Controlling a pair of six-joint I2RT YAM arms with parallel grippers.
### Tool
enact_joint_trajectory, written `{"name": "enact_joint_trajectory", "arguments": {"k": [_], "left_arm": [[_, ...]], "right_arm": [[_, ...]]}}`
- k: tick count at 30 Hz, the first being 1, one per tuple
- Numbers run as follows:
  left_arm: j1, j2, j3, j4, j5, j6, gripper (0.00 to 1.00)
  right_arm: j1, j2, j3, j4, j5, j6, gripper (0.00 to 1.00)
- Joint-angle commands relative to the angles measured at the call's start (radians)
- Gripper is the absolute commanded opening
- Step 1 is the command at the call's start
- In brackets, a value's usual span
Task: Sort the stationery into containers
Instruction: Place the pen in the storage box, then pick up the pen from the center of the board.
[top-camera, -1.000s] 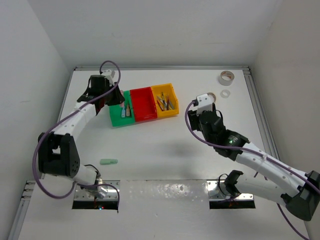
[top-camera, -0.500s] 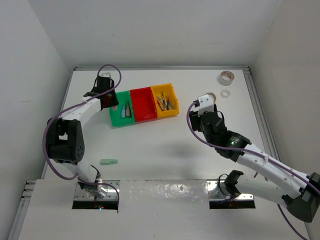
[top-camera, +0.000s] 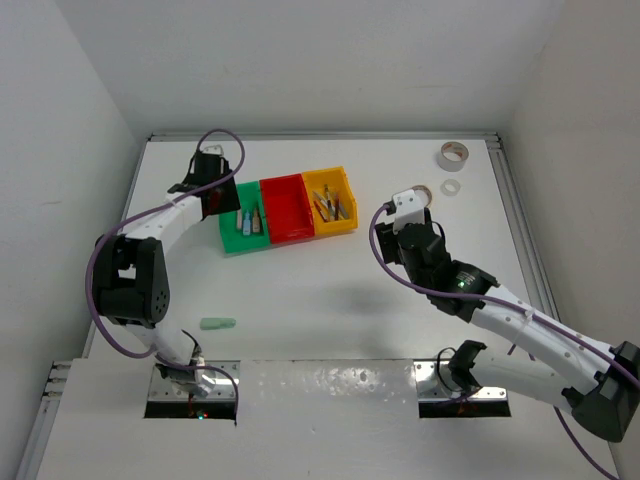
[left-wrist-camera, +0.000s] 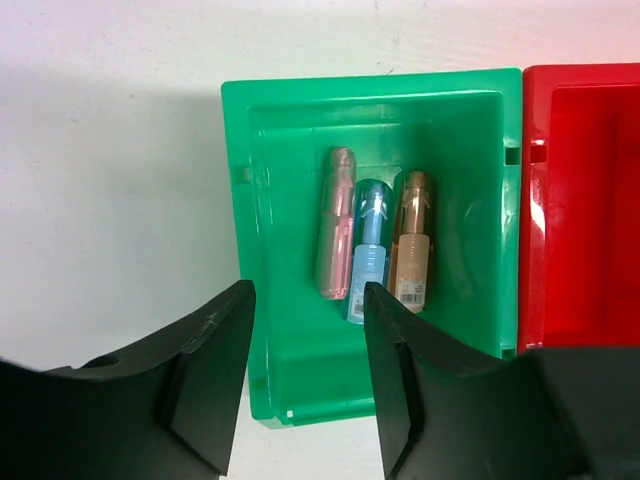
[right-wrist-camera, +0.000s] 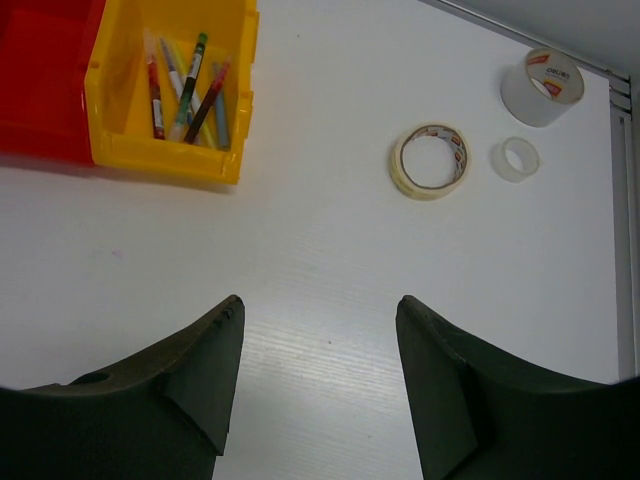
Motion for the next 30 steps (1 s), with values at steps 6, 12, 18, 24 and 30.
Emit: {"name": "enact_joint_trajectory", "arguments": {"k": [6, 12, 18, 24, 30], "left_arm": [[-0.044, -0.103, 0.105, -0.033, 0.173, 0.275, 0.35], [-0.080, -0.480, -0.214, -0.412, 0.684, 1.346, 0.67], [-0.093, -0.602, -0.408, -0.659, 0.500, 1.646, 0.75], [-0.114, -0.630, -0.486, -0.706, 0.409, 1.687, 0.87], [-0.151, -0.595, -0.569, -0.581, 0.331, 1.563, 0.85]], "right_arm": [[0.011, -0.025, 0.040, -0.017, -0.002, 0.001, 0.61], [0.026, -0.047, 0.018, -0.031, 0.004, 0.037, 0.61], [0.043, -0.040, 0.015, -0.034, -0.002, 0.048, 0.61], [0.057, -0.034, 0.027, -0.048, 0.009, 0.054, 0.61], [0.073, -0.031, 0.032, -0.051, 0.024, 0.064, 0.61]]}}
